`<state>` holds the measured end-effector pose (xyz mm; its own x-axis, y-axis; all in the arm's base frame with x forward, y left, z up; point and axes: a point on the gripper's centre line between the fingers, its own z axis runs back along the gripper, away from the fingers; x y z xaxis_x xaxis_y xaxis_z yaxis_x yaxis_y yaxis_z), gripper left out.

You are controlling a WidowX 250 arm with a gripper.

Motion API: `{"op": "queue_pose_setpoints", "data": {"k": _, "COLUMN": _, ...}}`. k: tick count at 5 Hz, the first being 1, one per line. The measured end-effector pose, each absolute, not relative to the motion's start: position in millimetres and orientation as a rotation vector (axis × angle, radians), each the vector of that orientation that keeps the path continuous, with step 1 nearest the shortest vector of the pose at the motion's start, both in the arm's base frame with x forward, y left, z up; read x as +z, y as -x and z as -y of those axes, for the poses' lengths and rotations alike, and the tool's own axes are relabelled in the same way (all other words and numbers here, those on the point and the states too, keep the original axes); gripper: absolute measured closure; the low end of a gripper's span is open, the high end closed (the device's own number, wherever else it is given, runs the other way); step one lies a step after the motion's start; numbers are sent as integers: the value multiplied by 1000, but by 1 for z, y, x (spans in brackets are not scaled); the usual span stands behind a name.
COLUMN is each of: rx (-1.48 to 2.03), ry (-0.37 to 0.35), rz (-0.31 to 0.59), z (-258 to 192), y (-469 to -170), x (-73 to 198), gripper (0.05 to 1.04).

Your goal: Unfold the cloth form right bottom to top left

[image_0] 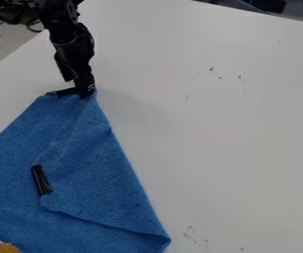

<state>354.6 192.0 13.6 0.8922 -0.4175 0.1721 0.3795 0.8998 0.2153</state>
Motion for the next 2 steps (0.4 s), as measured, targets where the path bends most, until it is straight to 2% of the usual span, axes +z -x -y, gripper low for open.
{"op": "queue_pose_setpoints", "data": {"k": 1, "rx": -430, "ry": -195, "rz": 220, "z": -198, "y": -364, "x": 18, "gripper": 74}}
{"op": "queue_pose_setpoints", "data": {"k": 2, "rx": -385, "ry": -197, "rz": 181, "z": -202, "y": -362, "x": 28, "gripper": 81}}
